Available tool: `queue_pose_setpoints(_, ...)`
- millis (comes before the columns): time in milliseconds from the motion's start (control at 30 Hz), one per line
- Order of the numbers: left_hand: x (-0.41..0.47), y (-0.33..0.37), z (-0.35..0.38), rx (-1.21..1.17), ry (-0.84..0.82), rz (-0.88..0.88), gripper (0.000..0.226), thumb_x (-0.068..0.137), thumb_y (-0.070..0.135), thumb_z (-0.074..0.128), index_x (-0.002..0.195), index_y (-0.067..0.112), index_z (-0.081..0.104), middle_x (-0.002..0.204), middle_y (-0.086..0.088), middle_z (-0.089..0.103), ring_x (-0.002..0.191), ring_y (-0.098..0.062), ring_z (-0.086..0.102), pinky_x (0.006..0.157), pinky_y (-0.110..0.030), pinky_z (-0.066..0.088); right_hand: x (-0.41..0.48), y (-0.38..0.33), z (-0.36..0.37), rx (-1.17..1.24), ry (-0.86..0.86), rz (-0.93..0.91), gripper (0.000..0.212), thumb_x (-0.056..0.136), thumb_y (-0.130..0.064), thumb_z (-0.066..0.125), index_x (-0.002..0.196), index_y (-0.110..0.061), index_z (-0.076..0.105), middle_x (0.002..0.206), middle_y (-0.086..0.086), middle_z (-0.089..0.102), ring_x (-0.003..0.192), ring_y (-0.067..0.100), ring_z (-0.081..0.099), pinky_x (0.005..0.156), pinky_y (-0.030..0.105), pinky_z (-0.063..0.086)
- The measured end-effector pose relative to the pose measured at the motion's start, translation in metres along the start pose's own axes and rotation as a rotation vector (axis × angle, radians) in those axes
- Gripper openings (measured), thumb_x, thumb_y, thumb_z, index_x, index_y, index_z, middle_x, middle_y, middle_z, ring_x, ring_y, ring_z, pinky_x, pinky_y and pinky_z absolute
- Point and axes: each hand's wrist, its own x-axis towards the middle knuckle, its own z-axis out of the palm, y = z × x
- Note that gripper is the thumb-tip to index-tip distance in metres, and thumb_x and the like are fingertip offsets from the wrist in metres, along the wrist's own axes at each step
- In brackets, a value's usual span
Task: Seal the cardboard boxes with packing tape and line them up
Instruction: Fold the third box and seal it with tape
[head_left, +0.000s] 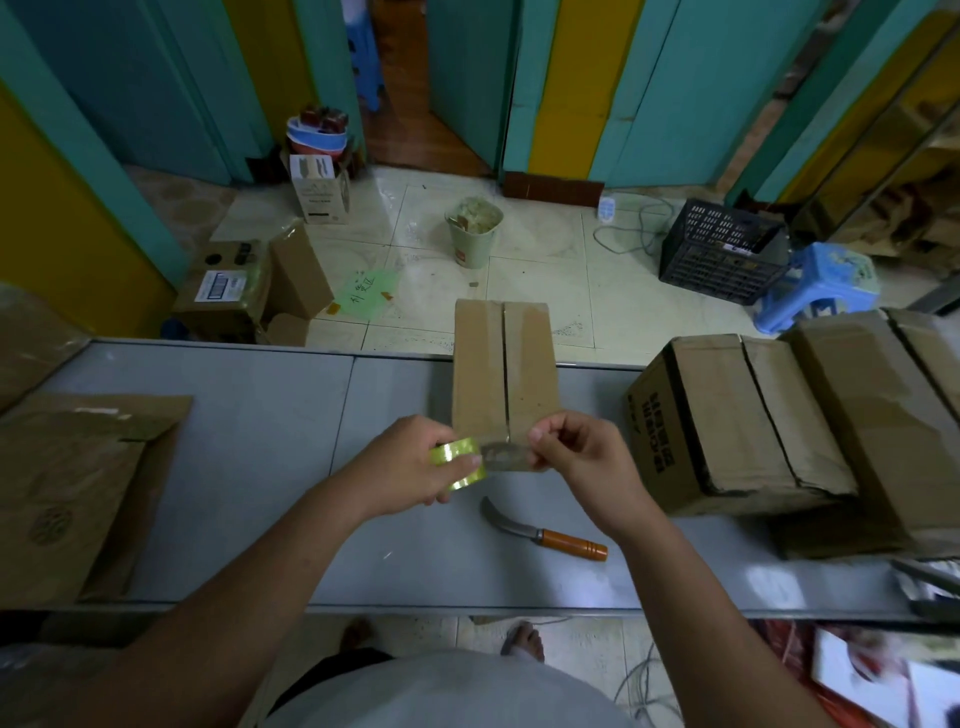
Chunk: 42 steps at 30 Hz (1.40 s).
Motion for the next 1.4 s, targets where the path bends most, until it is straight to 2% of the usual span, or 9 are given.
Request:
queue_pose_setpoints(167,0.008,-0.003,0.002,0.093,0.063,-0.096,0.056,0.081,0.079,0.069,0.072,0.023,0.073,0.061,0.004,0.074,0.055,-0.01,0.073,0.059,-0.033,0.061,-0.002,0.008,-0.001,0.086,0.074,0.046,0.015,0.102,-0.002,0.062,0.092,0.003,0.071,0.074,0.01,0.07,0.072,0.017,0.066,0.07,0.024,0.055)
queue_pose_setpoints(300,0.008,0.001,-0.006,-0.132,0.038,0.039,0.049,0.084,0.066,0.076,0.07,0.019,0.073,0.061,-0.002,0.072,0.057,-0.016,0.073,0.054,-0.022,0.054,0.0,0.013,-0.006,0.352,0.123,0.175,0.021,0.099,-0.01,0.066,0.093,0.01,0.07,0.083,0.022,0.063,0.081,0.031,0.059,0.082,0.04,0.054)
queue_pose_setpoints(400,0.005,0.002,-0.015,-0.405,0.045,0.092,0.054,0.083,0.055,0.081,0.073,0.004,0.067,0.062,-0.005,0.068,0.058,-0.023,0.074,0.053,-0.028,0.057,0.002,0.013,-0.006,0.414,0.103,0.209,0.021,0.089,-0.022,0.076,0.087,-0.001,0.071,0.081,0.016,0.064,0.077,0.025,0.061,0.078,0.034,0.056)
queue_pose_setpoints(533,0.001,0.008,-0.023,-0.549,0.003,0.174,0.05,0.08,0.064,0.084,0.073,0.016,0.076,0.064,-0.009,0.071,0.058,-0.023,0.073,0.053,-0.026,0.056,0.005,0.018,-0.003,0.441,0.146,0.232,0.01,0.094,-0.008,0.07,0.095,0.002,0.066,0.079,0.012,0.064,0.074,0.021,0.06,0.074,0.03,0.055)
queue_pose_setpoints(633,-0.001,0.01,-0.026,-0.587,-0.016,0.172,0.04,0.081,0.056,0.086,0.077,0.017,0.08,0.069,-0.008,0.073,0.063,-0.024,0.075,0.056,-0.028,0.059,0.009,0.015,-0.011,0.411,0.189,0.215,0.009,0.097,-0.006,0.068,0.095,0.002,0.065,0.082,0.017,0.059,0.076,0.025,0.057,0.082,0.039,0.05)
queue_pose_setpoints(733,-0.001,0.005,-0.02,-0.53,0.001,0.173,0.022,0.089,0.034,0.079,0.076,0.016,0.08,0.069,-0.01,0.072,0.063,-0.023,0.073,0.056,-0.031,0.06,0.012,0.012,-0.022,0.314,0.16,0.173,0.01,0.098,-0.007,0.068,0.094,0.002,0.067,0.086,0.02,0.063,0.08,0.028,0.058,0.083,0.04,0.053)
queue_pose_setpoints(900,0.0,-0.008,-0.017,-0.333,0.02,0.154,0.032,0.095,0.029,0.073,0.063,0.027,0.071,0.056,0.006,0.057,0.052,-0.009,0.058,0.052,-0.022,0.048,0.012,0.009,-0.034,0.137,0.128,0.057,0.011,0.096,-0.011,0.072,0.091,-0.001,0.074,0.079,0.015,0.069,0.074,0.021,0.065,0.073,0.026,0.058)
queue_pose_setpoints(1167,0.012,-0.025,-0.026,0.258,0.127,-0.066,0.069,0.082,0.079,0.068,0.05,0.02,0.051,0.042,0.0,0.047,0.039,-0.012,0.05,0.051,-0.029,0.036,0.008,0.016,-0.048,0.108,0.168,0.017,0.011,0.093,-0.024,0.077,0.083,-0.019,0.078,0.077,0.009,0.07,0.071,0.016,0.066,0.07,0.023,0.056)
queue_pose_setpoints(1400,0.016,-0.039,-0.041,-0.423,0.113,0.063,0.064,0.074,0.072,0.083,0.059,0.014,0.06,0.056,-0.005,0.05,0.047,-0.015,0.058,0.05,-0.022,0.045,0.011,0.049,-0.053,0.334,0.269,0.296,0.015,0.093,-0.022,0.079,0.079,-0.017,0.078,0.073,0.006,0.063,0.072,0.015,0.063,0.072,0.03,0.056)
